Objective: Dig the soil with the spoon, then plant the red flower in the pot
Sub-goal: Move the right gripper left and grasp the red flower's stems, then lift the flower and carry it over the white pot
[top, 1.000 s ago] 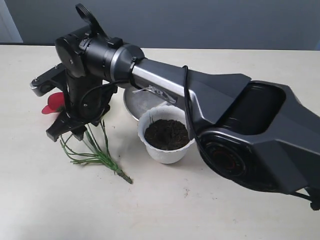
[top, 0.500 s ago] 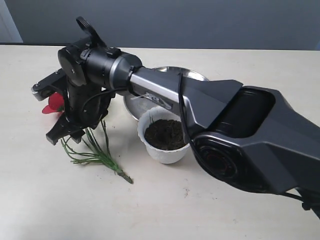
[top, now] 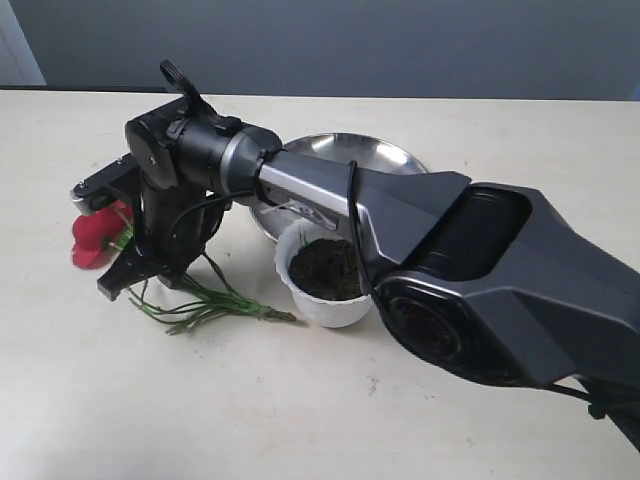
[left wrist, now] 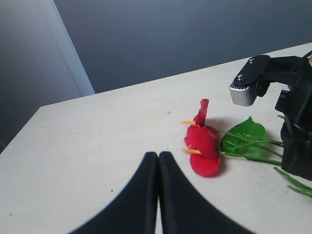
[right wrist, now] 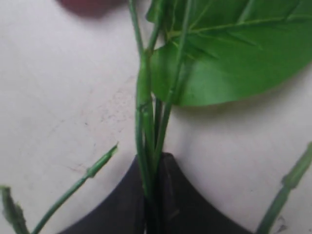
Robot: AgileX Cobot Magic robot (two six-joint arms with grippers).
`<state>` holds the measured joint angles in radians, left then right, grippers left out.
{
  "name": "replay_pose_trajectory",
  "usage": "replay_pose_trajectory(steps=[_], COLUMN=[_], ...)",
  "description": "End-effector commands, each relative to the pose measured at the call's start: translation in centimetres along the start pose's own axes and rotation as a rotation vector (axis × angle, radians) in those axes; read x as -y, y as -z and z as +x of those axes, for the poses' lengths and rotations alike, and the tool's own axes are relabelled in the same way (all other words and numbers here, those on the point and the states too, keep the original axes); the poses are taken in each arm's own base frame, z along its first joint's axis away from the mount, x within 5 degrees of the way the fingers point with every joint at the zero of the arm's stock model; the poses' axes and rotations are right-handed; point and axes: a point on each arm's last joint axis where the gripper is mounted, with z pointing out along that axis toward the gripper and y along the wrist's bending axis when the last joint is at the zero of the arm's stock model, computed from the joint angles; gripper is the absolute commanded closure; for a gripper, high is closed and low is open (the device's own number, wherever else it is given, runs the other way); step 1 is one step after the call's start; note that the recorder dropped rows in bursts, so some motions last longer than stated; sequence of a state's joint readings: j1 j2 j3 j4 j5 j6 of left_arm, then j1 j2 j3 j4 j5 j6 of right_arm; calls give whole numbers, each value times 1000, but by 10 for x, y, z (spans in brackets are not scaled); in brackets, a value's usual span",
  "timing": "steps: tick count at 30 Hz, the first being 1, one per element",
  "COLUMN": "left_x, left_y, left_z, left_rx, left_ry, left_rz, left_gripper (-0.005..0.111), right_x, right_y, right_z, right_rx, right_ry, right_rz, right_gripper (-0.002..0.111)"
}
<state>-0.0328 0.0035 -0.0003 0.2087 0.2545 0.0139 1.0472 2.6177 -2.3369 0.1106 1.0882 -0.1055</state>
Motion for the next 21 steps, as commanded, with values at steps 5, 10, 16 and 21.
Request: replay_pose_trajectory(steps=[5,10,16,21], left_x=[0,0,0,0], left_y=[0,0,0,0], left_z=[-1,-1,-1,-1], left_rx=[14,14,14,14], left_ry=[8,8,8,8], left_rz=[0,0,0,0], left_gripper=[106,106,106,106], right_x=[-12,-23,-24,-25], right_y=[40,104,176,231], right_z=[-21,-45,-54,-51], right_rx=[190,450,658,776], right_ry=[-32,-82,-26,5], right_rz=[-98,-175,-103,-44], right_gripper=[108,108,108,108])
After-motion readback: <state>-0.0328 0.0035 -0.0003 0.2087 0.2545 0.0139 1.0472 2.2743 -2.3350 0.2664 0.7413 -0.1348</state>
